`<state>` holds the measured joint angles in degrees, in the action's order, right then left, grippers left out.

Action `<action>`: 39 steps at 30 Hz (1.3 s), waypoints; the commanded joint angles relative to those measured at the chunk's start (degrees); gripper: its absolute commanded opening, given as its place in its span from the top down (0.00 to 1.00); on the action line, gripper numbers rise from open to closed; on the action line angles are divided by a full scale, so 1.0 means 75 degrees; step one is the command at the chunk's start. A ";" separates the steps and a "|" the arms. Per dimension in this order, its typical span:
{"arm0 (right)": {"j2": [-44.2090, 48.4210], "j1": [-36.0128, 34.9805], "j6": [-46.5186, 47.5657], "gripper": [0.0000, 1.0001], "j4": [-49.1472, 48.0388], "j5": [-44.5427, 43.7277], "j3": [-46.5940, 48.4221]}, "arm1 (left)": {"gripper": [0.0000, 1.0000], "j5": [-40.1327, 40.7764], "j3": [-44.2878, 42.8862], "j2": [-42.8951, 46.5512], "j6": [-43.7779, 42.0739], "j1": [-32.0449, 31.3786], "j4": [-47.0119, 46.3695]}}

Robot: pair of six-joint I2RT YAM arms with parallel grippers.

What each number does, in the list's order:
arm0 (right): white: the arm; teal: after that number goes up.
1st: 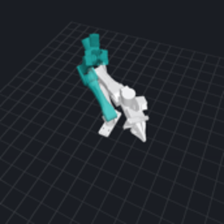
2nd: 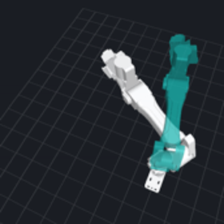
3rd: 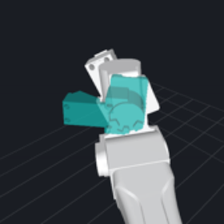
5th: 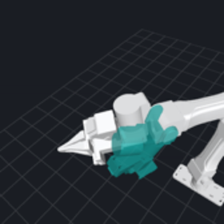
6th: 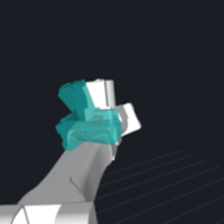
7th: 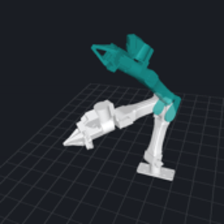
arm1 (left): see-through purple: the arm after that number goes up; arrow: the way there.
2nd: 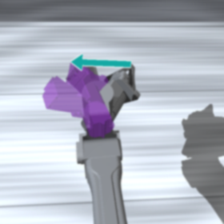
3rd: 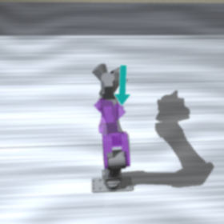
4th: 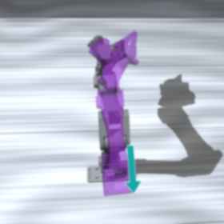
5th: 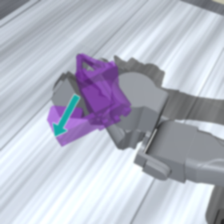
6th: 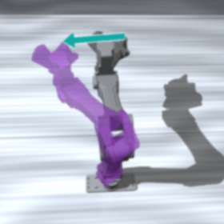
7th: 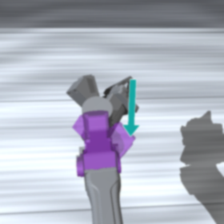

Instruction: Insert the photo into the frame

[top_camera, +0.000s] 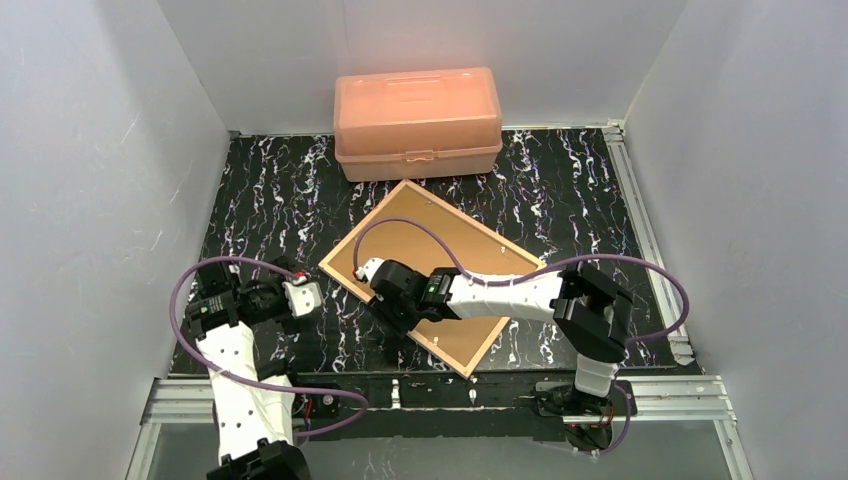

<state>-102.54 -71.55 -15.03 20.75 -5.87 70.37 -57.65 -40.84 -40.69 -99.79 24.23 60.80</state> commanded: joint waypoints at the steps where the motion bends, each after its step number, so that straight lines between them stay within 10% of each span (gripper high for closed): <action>1: -0.0225 -0.0079 0.0059 0.55 -0.0344 -0.0357 -0.0115 | 0.02 -0.0028 -0.0024 -0.0267 0.1298 -0.0271 -0.0684; 11: -0.0401 -0.0144 -0.0020 0.56 -0.0549 -0.0869 -0.0365 | 0.02 0.1476 -0.0345 -0.0989 0.4112 -0.1841 -0.2512; 16: -0.0378 -0.0151 0.0009 0.59 -0.0651 -0.0925 -0.0497 | 0.02 0.1246 -0.0161 -0.0793 0.3458 -0.1859 -0.2331; 22: -0.0365 -0.0147 -0.0027 0.99 -0.0695 -0.0924 -0.0556 | 0.02 0.0704 0.0227 -0.0337 0.2639 -0.1859 -0.2144; 28: 0.0226 -0.0145 -0.0017 0.99 -0.0241 -0.0845 0.0164 | 0.02 0.0634 0.1041 0.0226 0.0376 -0.1859 -0.1923; 39: 0.0819 0.0007 -0.0269 0.99 0.0004 0.0222 0.0768 | 0.02 -0.0593 0.3003 0.0947 -0.2468 -0.1919 -0.5136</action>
<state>-101.56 -72.12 -15.53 22.20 -8.40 71.61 -55.81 -19.99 -32.56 -108.68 10.35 31.55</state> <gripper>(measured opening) 0.100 0.982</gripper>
